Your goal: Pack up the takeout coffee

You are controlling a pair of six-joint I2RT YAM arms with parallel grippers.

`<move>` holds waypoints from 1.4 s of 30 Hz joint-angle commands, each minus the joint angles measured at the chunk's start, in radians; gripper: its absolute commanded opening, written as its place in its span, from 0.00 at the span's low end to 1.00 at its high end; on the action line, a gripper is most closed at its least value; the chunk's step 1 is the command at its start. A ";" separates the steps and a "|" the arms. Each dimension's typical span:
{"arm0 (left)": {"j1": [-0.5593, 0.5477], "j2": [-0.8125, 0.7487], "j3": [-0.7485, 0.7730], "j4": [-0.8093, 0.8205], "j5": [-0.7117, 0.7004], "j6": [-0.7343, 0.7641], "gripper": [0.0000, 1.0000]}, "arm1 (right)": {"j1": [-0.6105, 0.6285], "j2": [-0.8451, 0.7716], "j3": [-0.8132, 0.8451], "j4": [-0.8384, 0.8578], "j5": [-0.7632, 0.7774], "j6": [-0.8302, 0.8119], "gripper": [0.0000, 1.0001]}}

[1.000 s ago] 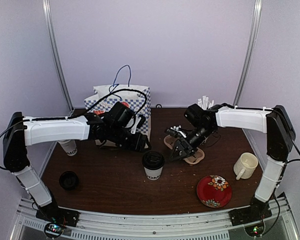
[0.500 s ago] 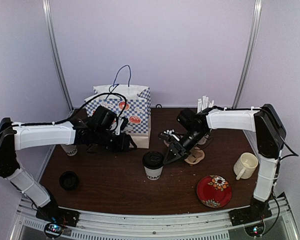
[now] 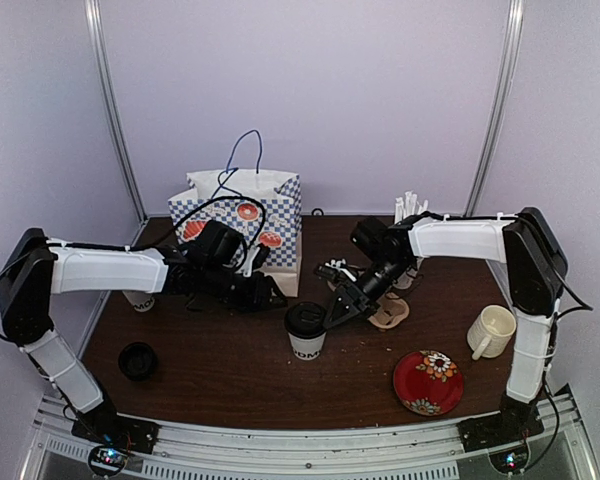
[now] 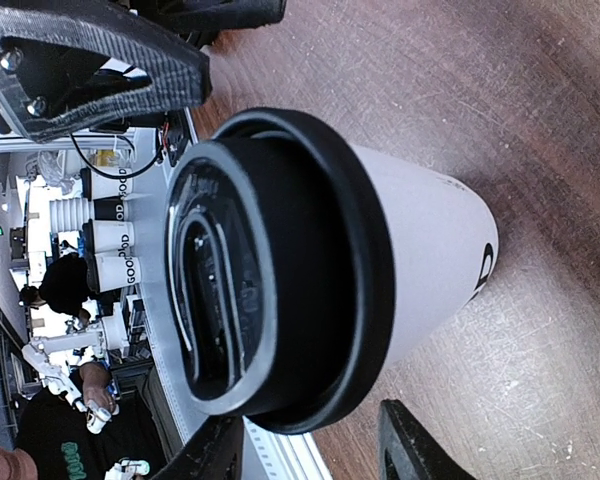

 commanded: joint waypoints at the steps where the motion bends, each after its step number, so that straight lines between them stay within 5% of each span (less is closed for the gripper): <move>1: -0.001 0.031 0.025 0.071 0.051 -0.021 0.49 | 0.009 0.025 0.032 -0.012 0.000 0.002 0.49; 18: -0.004 0.032 -0.059 0.045 0.067 -0.080 0.48 | 0.007 0.065 0.037 -0.016 0.069 0.016 0.49; 32: -0.030 0.093 -0.081 -0.061 -0.021 -0.059 0.47 | 0.006 0.158 0.078 -0.098 0.370 0.036 0.49; 42: -0.057 0.029 -0.005 -0.058 -0.028 0.021 0.48 | 0.006 0.086 0.202 -0.190 0.167 -0.081 0.53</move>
